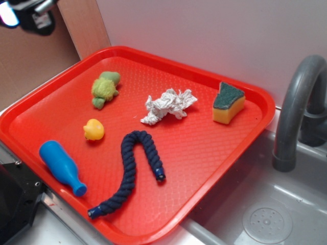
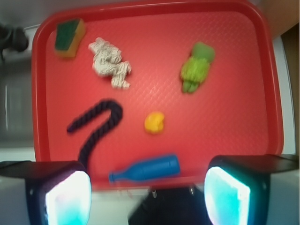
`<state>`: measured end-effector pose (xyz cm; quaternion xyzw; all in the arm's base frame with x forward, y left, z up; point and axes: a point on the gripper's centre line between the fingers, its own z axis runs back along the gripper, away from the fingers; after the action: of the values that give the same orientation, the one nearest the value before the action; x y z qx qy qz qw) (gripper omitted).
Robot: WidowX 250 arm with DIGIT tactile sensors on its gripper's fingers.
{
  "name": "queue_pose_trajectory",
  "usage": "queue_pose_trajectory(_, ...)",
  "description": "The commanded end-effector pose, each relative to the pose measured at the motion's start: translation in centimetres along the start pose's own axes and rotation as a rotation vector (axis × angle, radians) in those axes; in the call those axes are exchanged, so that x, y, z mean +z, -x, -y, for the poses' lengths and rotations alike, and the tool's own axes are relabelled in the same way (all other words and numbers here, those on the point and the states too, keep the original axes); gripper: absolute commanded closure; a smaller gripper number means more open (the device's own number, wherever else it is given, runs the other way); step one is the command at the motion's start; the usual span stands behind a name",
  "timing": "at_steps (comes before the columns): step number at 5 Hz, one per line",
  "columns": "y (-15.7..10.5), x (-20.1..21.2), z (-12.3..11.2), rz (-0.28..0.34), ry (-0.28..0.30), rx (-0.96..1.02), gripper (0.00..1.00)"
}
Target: Grab the green animal.
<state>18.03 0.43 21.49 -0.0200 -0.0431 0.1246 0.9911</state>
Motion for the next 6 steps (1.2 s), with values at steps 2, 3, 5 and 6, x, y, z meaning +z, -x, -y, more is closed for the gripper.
queue_pose_trajectory(2,-5.8,-5.0,-6.3,0.192,-0.150,0.317,0.00)
queue_pose_trajectory(3,-6.7,-7.9,-7.2,0.172,-0.215,0.349,0.00)
queue_pose_trajectory(5,-7.8,-13.3,-5.7,0.174,-0.329,0.414,0.00)
queue_pose_trajectory(6,-8.4,-14.8,-5.8,0.182,-0.359,0.436,0.00)
